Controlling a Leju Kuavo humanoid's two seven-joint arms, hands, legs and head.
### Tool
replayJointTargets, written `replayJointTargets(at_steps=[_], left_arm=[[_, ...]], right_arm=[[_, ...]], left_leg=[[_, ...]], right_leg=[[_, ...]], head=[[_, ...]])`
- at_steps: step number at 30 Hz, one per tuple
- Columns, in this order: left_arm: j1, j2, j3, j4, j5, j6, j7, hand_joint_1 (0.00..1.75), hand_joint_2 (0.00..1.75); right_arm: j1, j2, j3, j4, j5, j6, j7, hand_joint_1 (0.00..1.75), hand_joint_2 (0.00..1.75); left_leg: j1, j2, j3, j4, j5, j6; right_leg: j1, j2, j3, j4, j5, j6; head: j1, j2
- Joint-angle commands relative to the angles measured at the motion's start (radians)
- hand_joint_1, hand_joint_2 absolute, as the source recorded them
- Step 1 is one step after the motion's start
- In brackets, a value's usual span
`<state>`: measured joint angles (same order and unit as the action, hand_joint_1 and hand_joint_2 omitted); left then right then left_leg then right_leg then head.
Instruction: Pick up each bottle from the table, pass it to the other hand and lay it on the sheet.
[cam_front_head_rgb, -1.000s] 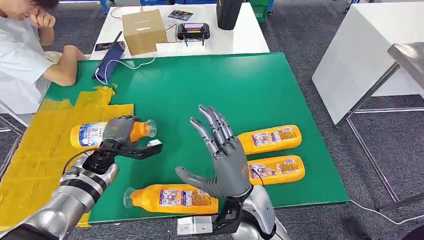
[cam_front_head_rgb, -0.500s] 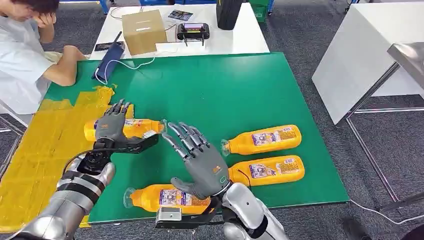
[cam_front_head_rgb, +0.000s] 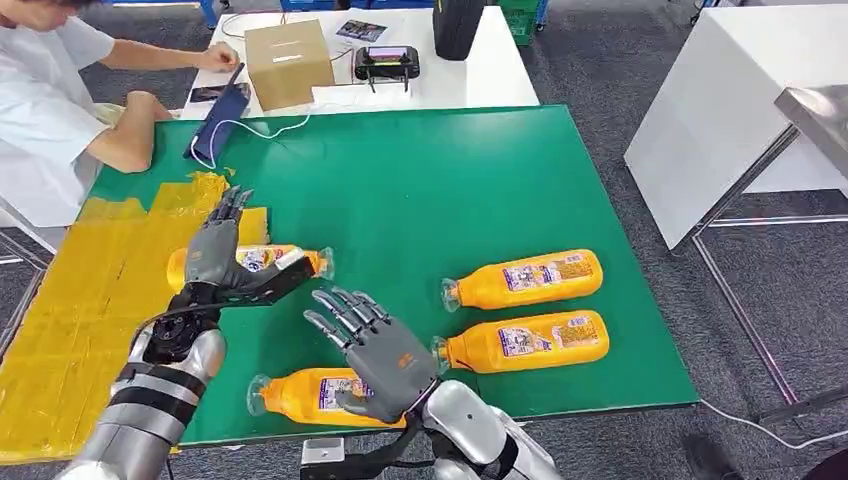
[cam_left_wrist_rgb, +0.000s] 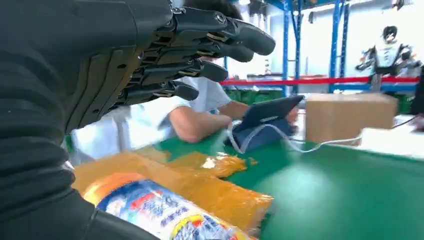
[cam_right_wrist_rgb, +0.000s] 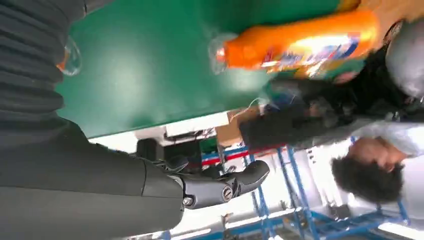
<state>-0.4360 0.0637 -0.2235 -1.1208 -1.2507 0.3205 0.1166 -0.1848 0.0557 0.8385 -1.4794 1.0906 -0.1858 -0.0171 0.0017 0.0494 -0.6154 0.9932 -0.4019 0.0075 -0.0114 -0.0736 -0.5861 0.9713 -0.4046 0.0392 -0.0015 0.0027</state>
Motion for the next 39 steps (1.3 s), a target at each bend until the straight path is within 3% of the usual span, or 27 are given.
replayJointTargets(at_steps=[1, 3, 15, 31, 39], left_arm=[[0.067, -0.06, 0.101, -0.188, 0.359, 0.047, -0.223, 0.0, 1.75], [0.081, -0.069, 0.107, -0.241, 0.366, 0.105, -0.238, 0.0, 1.75], [0.102, -0.07, 0.034, -0.314, 0.417, 0.096, -0.262, 0.0, 1.75], [0.123, -0.079, 0.02, -0.338, 0.429, 0.093, -0.251, 0.0, 1.75], [0.12, -0.085, 0.017, -0.337, 0.432, 0.086, -0.252, 0.0, 1.75]], right_arm=[[-0.07, -0.035, 0.106, 0.131, -0.193, 0.086, -0.115, 0.0, 1.75], [-0.1, -0.033, 0.124, 0.178, -0.214, 0.086, -0.125, 0.0, 1.75], [-0.136, 0.014, 0.142, 0.34, -0.225, 0.075, -0.094, 0.0, 1.75], [-0.14, 0.065, 0.16, 0.486, 0.004, 0.02, 0.087, 0.0, 1.75], [-0.147, 0.078, 0.143, 0.516, 0.036, 0.024, 0.098, 0.0, 1.75]], left_leg=[[0.002, -0.003, 0.005, 0.0, -0.003, -0.001], [0.002, -0.002, 0.005, 0.0, -0.003, 0.0], [0.001, -0.002, 0.004, -0.001, -0.001, 0.0], [0.001, -0.004, 0.003, -0.001, -0.001, -0.001], [0.001, -0.003, 0.002, 0.0, -0.001, 0.0]], right_leg=[[0.0, 0.007, 0.006, -0.001, -0.002, -0.001], [0.0, 0.008, 0.005, -0.001, -0.002, -0.001], [0.0, 0.006, 0.004, -0.001, -0.001, -0.001], [0.0, 0.004, 0.004, -0.001, -0.001, -0.001], [0.0, 0.003, 0.003, -0.001, -0.001, -0.001]], head=[[0.0, 0.0], [0.0, 0.0], [0.0, 0.0], [0.001, 0.0], [0.0, 0.0]])
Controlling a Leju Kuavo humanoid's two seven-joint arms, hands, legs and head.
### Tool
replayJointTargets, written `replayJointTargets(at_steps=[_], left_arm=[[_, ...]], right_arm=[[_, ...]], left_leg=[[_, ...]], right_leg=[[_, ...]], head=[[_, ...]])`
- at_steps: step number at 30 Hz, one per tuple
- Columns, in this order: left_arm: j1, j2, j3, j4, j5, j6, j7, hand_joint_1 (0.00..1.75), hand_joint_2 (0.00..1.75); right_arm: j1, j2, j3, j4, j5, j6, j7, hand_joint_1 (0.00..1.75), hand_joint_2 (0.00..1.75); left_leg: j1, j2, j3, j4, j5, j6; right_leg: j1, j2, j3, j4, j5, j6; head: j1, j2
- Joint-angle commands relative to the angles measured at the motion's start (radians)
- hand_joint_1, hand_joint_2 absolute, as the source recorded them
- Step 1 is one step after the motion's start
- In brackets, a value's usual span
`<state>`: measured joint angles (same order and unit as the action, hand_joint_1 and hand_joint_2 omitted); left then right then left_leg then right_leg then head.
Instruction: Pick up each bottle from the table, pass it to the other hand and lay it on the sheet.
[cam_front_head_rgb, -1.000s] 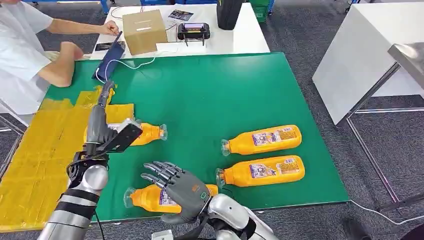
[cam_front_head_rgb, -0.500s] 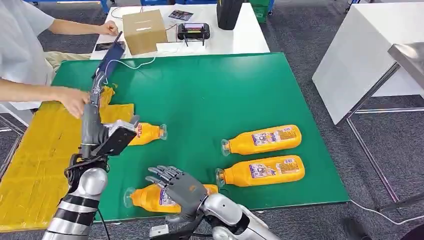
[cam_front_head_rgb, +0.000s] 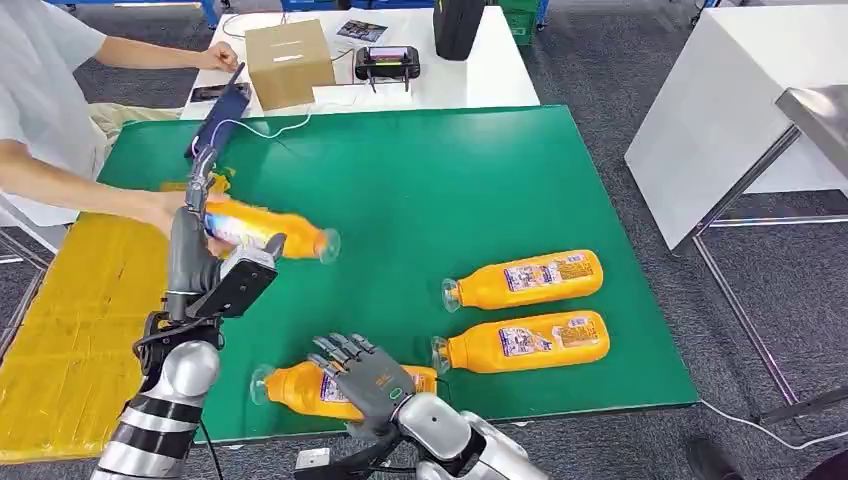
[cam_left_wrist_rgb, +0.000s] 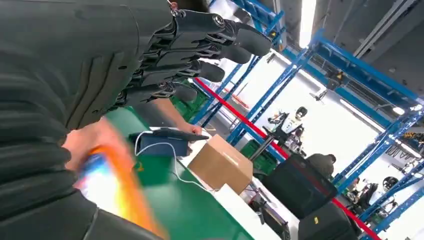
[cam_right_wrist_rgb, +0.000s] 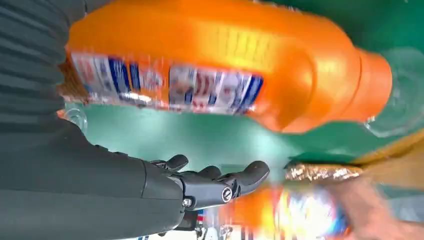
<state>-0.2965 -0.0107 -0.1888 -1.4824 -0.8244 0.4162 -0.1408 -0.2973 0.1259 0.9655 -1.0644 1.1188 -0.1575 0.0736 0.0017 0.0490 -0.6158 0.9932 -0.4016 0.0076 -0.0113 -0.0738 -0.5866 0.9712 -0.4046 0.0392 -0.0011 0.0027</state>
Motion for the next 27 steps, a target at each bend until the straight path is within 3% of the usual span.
replayJointTargets(at_steps=[1, 10, 27], left_arm=[[-0.02, -0.011, -0.018, 0.024, 0.007, -0.013, 0.006, 0.0, 1.75], [-0.005, -0.019, -0.015, 0.01, 0.005, -0.027, 0.014, 0.0, 1.75], [0.013, -0.023, -0.006, 0.004, 0.002, -0.033, 0.023, 0.0, 1.75]], right_arm=[[-0.033, 0.012, 0.005, 0.109, 0.023, -0.007, 0.018, 0.0, 1.75], [-0.029, 0.017, -0.093, 0.113, 0.124, -0.027, 0.102, 0.0, 1.75], [-0.014, 0.009, -0.157, 0.083, 0.183, -0.023, 0.138, 0.0, 1.75]], left_leg=[[0.001, -0.004, 0.004, 0.0, -0.002, 0.0], [0.001, -0.004, 0.003, 0.0, -0.001, 0.0], [0.0, -0.003, 0.002, 0.0, -0.001, 0.0]], right_leg=[[0.0, 0.005, 0.004, -0.001, -0.002, -0.001], [0.0, 0.004, 0.003, -0.001, -0.001, -0.001], [0.0, 0.003, 0.003, -0.001, -0.001, -0.001]], head=[[0.0, 0.0], [0.0, 0.0], [0.0, 0.0]])
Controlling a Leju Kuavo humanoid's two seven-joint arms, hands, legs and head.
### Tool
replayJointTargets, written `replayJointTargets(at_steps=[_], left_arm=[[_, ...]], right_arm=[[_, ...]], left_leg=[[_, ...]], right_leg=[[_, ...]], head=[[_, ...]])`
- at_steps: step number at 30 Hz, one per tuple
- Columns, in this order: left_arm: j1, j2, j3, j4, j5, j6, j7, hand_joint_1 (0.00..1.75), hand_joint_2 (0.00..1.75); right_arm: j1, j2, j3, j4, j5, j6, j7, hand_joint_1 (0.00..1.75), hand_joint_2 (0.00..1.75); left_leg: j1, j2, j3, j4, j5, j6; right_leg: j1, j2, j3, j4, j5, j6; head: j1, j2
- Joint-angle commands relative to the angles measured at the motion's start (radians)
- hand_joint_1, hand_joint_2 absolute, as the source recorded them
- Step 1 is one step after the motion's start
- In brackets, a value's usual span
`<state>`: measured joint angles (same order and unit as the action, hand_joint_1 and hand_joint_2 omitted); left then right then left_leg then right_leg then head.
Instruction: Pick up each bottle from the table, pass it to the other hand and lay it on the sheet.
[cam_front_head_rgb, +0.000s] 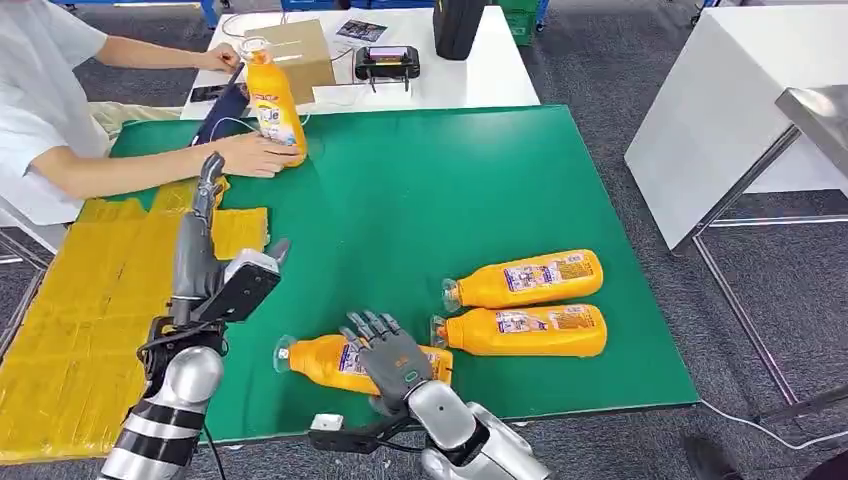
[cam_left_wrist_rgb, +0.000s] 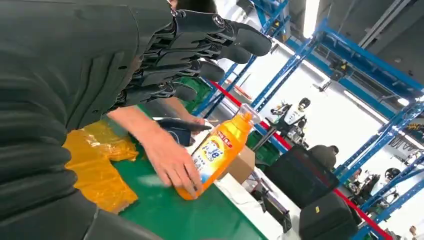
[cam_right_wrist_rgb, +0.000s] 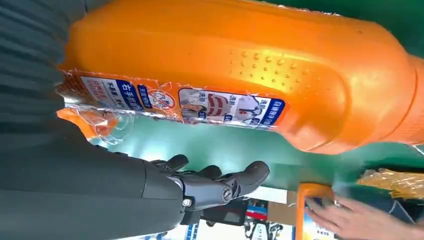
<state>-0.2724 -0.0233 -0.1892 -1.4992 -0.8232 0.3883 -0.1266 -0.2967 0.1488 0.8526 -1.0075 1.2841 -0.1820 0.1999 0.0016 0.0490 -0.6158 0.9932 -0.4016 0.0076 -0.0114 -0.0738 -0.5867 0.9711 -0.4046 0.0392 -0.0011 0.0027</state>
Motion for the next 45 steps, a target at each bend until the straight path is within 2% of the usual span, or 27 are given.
replayJointTargets(at_steps=[1, 3, 6, 9, 11, 12, 14, 15, 16, 21, 26, 31, 33, 37, 39, 43, 45], left_arm=[[-0.008, -0.01, -0.003, 0.019, 0.0, -0.004, 0.01, 0.0, 1.75], [-0.006, -0.01, -0.001, 0.019, 0.001, -0.004, 0.01, 0.0, 1.75], [-0.018, -0.009, -0.013, 0.039, 0.012, -0.011, 0.0, 0.0, 1.75], [-0.04, -0.01, -0.036, 0.067, 0.035, 0.0, -0.015, 0.0, 1.75], [-0.055, -0.01, -0.052, 0.083, 0.047, 0.004, -0.023, 0.0, 1.75], [-0.056, -0.011, -0.054, 0.084, 0.048, 0.004, -0.023, 0.0, 1.75], [-0.074, -0.011, -0.07, 0.104, 0.07, 0.01, -0.041, 0.0, 1.75], [-0.091, -0.009, -0.087, 0.124, 0.082, 0.019, -0.046, 0.0, 1.75], [-0.1, -0.01, -0.1, 0.132, 0.094, 0.026, -0.052, 0.0, 1.75], [-0.128, -0.008, -0.137, 0.157, 0.123, 0.039, -0.064, 0.0, 1.75], [-0.129, -0.006, -0.145, 0.154, 0.129, 0.042, -0.064, 0.0, 1.75], [-0.129, -0.004, -0.152, 0.15, 0.142, 0.042, -0.067, 0.0, 1.75], [-0.129, -0.003, -0.155, 0.153, 0.145, 0.04, -0.067, 0.0, 1.75], [-0.13, -0.002, -0.158, 0.161, 0.149, 0.038, -0.067, 0.0, 1.75], [-0.128, 0.001, -0.163, 0.163, 0.158, 0.039, -0.07, 0.0, 1.75], [-0.123, 0.002, -0.162, 0.158, 0.16, 0.04, -0.069, 0.0, 1.75], [-0.123, 0.002, -0.162, 0.158, 0.16, 0.04, -0.069, 0.0, 1.75]], right_arm=[[-0.012, -0.016, -0.051, 0.017, 0.019, 0.004, 0.011, 0.0, 1.75], [-0.007, -0.015, -0.067, 0.01, -0.004, 0.011, 0.006, 0.0, 1.75], [-0.013, -0.014, -0.129, 0.039, -0.15, 0.061, -0.054, 0.0, 1.75], [-0.053, -0.014, -0.167, 0.138, -0.228, 0.08, -0.056, 0.0, 1.75], [-0.073, -0.007, -0.196, 0.2, -0.286, 0.099, -0.081, 0.42, 1.75], [-0.075, -0.009, -0.197, 0.203, -0.289, 0.097, -0.085, 0.42, 1.75], [-0.092, 0.002, -0.236, 0.263, -0.361, 0.128, -0.103, 1.33, 1.75], [-0.111, 0.001, -0.24, 0.312, -0.391, 0.128, -0.119, 1.43, 1.75], [-0.124, 0.007, -0.254, 0.351, -0.422, 0.134, -0.12, 1.43, 1.75], [-0.153, 0.013, -0.273, 0.445, -0.482, 0.133, -0.144, 1.48, 1.75], [-0.158, 0.015, -0.27, 0.463, -0.487, 0.128, -0.142, 1.48, 1.75], [-0.162, 0.019, -0.269, 0.481, -0.495, 0.131, -0.143, 1.48, 1.75], [-0.166, 0.022, -0.272, 0.486, -0.499, 0.132, -0.142, 1.43, 1.75], [-0.17, 0.025, -0.273, 0.497, -0.501, 0.131, -0.139, 1.4, 1.75], [-0.177, 0.029, -0.269, 0.514, -0.498, 0.111, -0.137, 1.38, 1.75], [-0.182, 0.036, -0.262, 0.515, -0.49, 0.096, -0.134, 1.4, 1.75], [-0.182, 0.036, -0.262, 0.515, -0.49, 0.096, -0.134, 1.4, 1.75]], left_leg=[[0.001, -0.005, 0.004, 0.0, -0.001, 0.0], [0.001, -0.005, 0.004, 0.0, -0.002, -0.001], [0.001, -0.005, 0.003, 0.0, -0.002, 0.0], [0.001, -0.006, 0.004, -0.001, -0.001, 0.0], [0.0, -0.005, 0.003, -0.001, 0.0, 0.0], [0.0, -0.004, 0.002, -0.001, 0.0, 0.0], [0.001, -0.007, 0.003, -0.001, 0.0, 0.0], [0.001, -0.006, 0.003, -0.001, 0.0, 0.0], [0.001, -0.009, 0.005, -0.001, 0.0, 0.0], [0.001, -0.006, 0.008, -0.001, 0.001, 0.001], [0.001, -0.007, 0.013, -0.001, 0.002, 0.0], [0.002, -0.008, 0.016, -0.002, 0.002, 0.0], [0.001, -0.004, 0.02, -0.002, 0.0, 0.0], [0.002, -0.007, 0.02, -0.002, 0.001, 0.0], [0.002, -0.003, 0.022, -0.002, 0.0, 0.0], [0.002, -0.005, 0.021, -0.002, 0.001, -0.001], [0.002, -0.002, 0.023, -0.002, 0.001, 0.0]], right_leg=[[0.0, 0.004, 0.004, -0.001, -0.002, -0.001], [0.0, 0.005, 0.005, -0.001, -0.002, -0.001], [0.0, 0.004, 0.004, 0.0, -0.002, -0.001], [0.0, 0.003, 0.005, -0.001, -0.002, -0.001], [-0.001, 0.002, 0.003, -0.001, -0.001, -0.001], [0.0, 0.001, 0.003, -0.001, 0.0, 0.0], [0.0, 0.001, 0.005, -0.001, -0.001, -0.001], [0.0, 0.0, 0.004, -0.001, -0.001, -0.001], [0.0, 0.0, 0.007, -0.002, -0.001, -0.001], [0.0, 0.0, 0.008, -0.002, 0.0, 0.0], [-0.001, 0.001, 0.011, -0.003, 0.001, -0.001], [0.0, 0.001, 0.006, -0.004, 0.001, -0.002], [-0.001, 0.001, 0.008, -0.003, 0.0, -0.002], [0.0, 0.002, 0.009, -0.004, 0.0, -0.002], [0.0, 0.002, 0.01, -0.003, 0.0, -0.002], [0.0, 0.004, 0.01, -0.004, 0.001, -0.003], [0.0, 0.003, 0.011, -0.003, 0.001, -0.003]], head=[[0.0, 0.0], [0.0, 0.0], [0.0, 0.0], [0.0, 0.0], [0.0, 0.0], [0.0, 0.0], [0.0, 0.0], [0.0, 0.0], [0.0, 0.0], [0.0, 0.0], [0.0, 0.0], [0.0, 0.0], [0.0, 0.0], [0.0, 0.0], [0.0, 0.0], [0.0, 0.0], [0.0, 0.0]])
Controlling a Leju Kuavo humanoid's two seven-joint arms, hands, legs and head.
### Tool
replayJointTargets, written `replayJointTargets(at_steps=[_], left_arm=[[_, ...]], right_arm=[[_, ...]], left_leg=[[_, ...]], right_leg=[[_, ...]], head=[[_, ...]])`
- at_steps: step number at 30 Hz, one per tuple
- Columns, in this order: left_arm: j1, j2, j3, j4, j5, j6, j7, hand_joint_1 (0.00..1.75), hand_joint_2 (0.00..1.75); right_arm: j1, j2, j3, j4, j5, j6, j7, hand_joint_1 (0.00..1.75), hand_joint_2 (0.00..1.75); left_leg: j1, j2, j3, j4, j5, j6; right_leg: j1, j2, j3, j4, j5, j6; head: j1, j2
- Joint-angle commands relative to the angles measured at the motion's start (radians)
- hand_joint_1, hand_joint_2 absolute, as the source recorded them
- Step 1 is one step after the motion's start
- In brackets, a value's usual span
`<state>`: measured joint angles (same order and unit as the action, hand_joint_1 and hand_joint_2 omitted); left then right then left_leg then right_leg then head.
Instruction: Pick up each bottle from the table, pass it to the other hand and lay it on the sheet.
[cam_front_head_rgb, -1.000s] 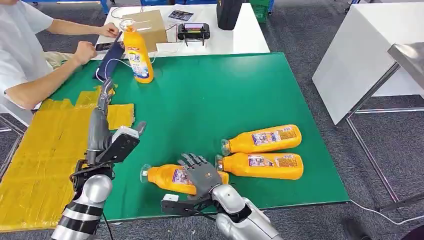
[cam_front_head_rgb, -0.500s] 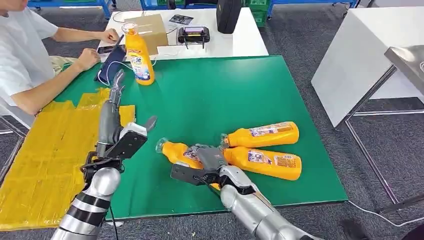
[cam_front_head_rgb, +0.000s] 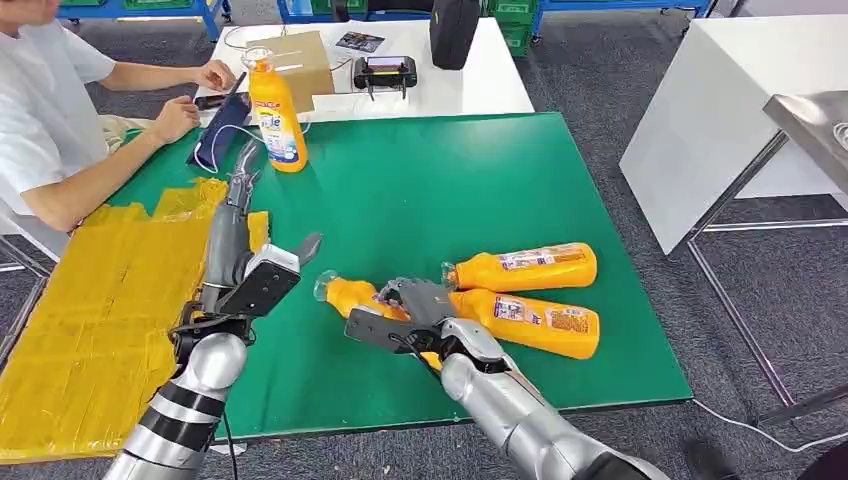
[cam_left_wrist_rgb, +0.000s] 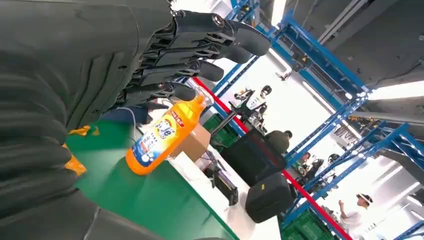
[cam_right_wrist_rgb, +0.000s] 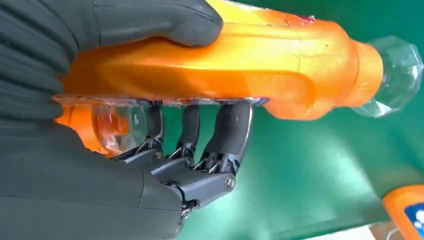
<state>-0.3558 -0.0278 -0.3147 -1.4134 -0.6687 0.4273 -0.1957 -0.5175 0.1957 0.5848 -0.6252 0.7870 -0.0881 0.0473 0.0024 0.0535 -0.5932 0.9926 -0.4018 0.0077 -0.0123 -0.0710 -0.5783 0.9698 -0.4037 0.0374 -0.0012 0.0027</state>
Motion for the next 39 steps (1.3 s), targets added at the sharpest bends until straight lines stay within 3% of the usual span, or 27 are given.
replayJointTargets(at_steps=[1, 6, 10, 11, 14, 17, 22, 23, 24, 25, 26, 32, 39], left_arm=[[-0.039, 0.007, -0.036, 0.072, 0.006, 0.001, 0.0, 0.0, 1.75], [-0.04, 0.005, -0.037, 0.071, 0.007, -0.001, 0.0, 0.0, 1.75], [-0.048, -0.012, -0.042, 0.069, 0.011, -0.009, 0.0, 0.0, 1.75], [-0.053, -0.017, -0.045, 0.069, 0.014, -0.014, 0.0, 0.0, 1.75], [-0.058, -0.029, -0.054, 0.07, 0.02, -0.025, -0.005, 0.0, 1.75], [-0.059, -0.034, -0.06, 0.07, 0.027, -0.031, -0.016, 0.0, 1.75], [-0.042, -0.03, -0.05, 0.065, 0.035, -0.027, -0.025, 0.0, 1.75], [-0.038, -0.03, -0.046, 0.065, 0.035, -0.028, -0.025, 0.0, 1.75], [-0.034, -0.029, -0.043, 0.063, 0.036, -0.028, -0.025, 0.0, 1.75], [-0.032, -0.028, -0.041, 0.061, 0.036, -0.028, -0.025, 0.0, 1.75], [-0.026, -0.027, -0.037, 0.055, 0.033, -0.025, -0.025, 0.0, 1.75], [-0.019, -0.026, -0.031, 0.047, 0.028, -0.023, -0.023, 0.0, 1.75], [0.021, -0.025, 0.006, -0.001, -0.032, -0.034, 0.011, 0.0, 1.75]], right_arm=[[0.038, -0.011, 0.006, 0.133, 0.007, 0.002, 0.019, 1.4, 1.75], [0.03, -0.009, 0.018, 0.142, 0.024, -0.002, 0.031, 1.41, 1.75], [-0.019, 0.015, 0.103, 0.174, 0.134, -0.027, 0.068, 1.45, 1.75], [-0.03, 0.026, 0.129, 0.181, 0.16, -0.017, 0.064, 1.38, 1.75], [-0.038, 0.048, 0.195, 0.176, 0.219, -0.035, -0.004, 1.41, 1.75], [-0.03, 0.049, 0.276, 0.153, 0.275, -0.047, -0.111, 1.55, 1.75], [-0.017, 0.038, 0.335, 0.141, 0.318, -0.077, -0.124, 1.54, 1.75], [-0.017, 0.039, 0.341, 0.14, 0.325, -0.096, -0.108, 1.48, 1.75], [-0.016, 0.04, 0.333, 0.132, 0.32, -0.114, -0.102, 1.19, 1.75], [-0.015, 0.041, 0.326, 0.126, 0.314, -0.122, -0.099, 0.4, 1.75], [-0.016, 0.041, 0.317, 0.11, 0.31, -0.141, -0.088, 0.0, 1.75], [-0.019, 0.04, 0.314, 0.09, 0.311, -0.142, -0.079, 0.0, 1.75], [0.053, 0.008, 0.225, -0.178, 0.325, -0.215, 0.03, 0.0, 1.75]], left_leg=[[0.001, -0.009, 0.0, -0.003, 0.002, -0.001], [0.001, -0.005, 0.002, -0.001, 0.0, 0.0], [0.001, -0.007, 0.0, -0.002, 0.001, -0.001], [0.001, -0.007, 0.0, -0.001, 0.001, -0.001], [0.002, -0.007, 0.0, -0.001, 0.001, -0.001], [0.002, -0.006, 0.0, -0.001, 0.001, -0.001], [0.001, -0.007, -0.002, -0.003, 0.002, -0.001], [0.002, -0.005, -0.003, -0.001, 0.001, -0.001], [0.001, -0.006, -0.005, -0.001, 0.003, 0.001], [0.001, -0.009, -0.006, -0.001, 0.003, 0.001], [0.001, -0.006, -0.005, -0.001, 0.003, 0.0], [0.001, -0.007, -0.01, -0.001, 0.003, 0.0], [0.001, -0.005, -0.011, 0.0, 0.003, 0.0]], right_leg=[[0.001, 0.0, 0.002, -0.003, 0.0, -0.001], [0.001, 0.0, 0.003, -0.002, 0.0, -0.001], [0.001, 0.001, 0.002, -0.002, 0.0, -0.001], [0.001, 0.001, 0.002, -0.001, 0.0, -0.001], [0.001, 0.001, 0.002, -0.002, 0.0, -0.001], [0.001, 0.002, 0.001, -0.002, 0.001, -0.002], [0.001, 0.003, 0.005, -0.004, 0.002, -0.002], [0.001, 0.002, 0.009, -0.002, 0.001, -0.002], [0.0, 0.0, 0.008, -0.001, 0.001, -0.001], [0.0, 0.001, 0.007, -0.001, 0.001, -0.001], [0.001, 0.003, 0.007, -0.001, 0.001, -0.001], [0.001, 0.002, 0.003, -0.001, 0.002, -0.001], [0.001, 0.002, 0.002, 0.0, 0.002, -0.001]], head=[[0.0, 0.0], [0.0, 0.0], [0.0, 0.0], [0.0, 0.0], [0.0, 0.0], [0.0, 0.0], [0.0, 0.0], [0.0, 0.0], [-0.001, 0.0], [0.0, 0.0], [-0.001, 0.0], [-0.001, 0.0], [0.0, 0.0]])
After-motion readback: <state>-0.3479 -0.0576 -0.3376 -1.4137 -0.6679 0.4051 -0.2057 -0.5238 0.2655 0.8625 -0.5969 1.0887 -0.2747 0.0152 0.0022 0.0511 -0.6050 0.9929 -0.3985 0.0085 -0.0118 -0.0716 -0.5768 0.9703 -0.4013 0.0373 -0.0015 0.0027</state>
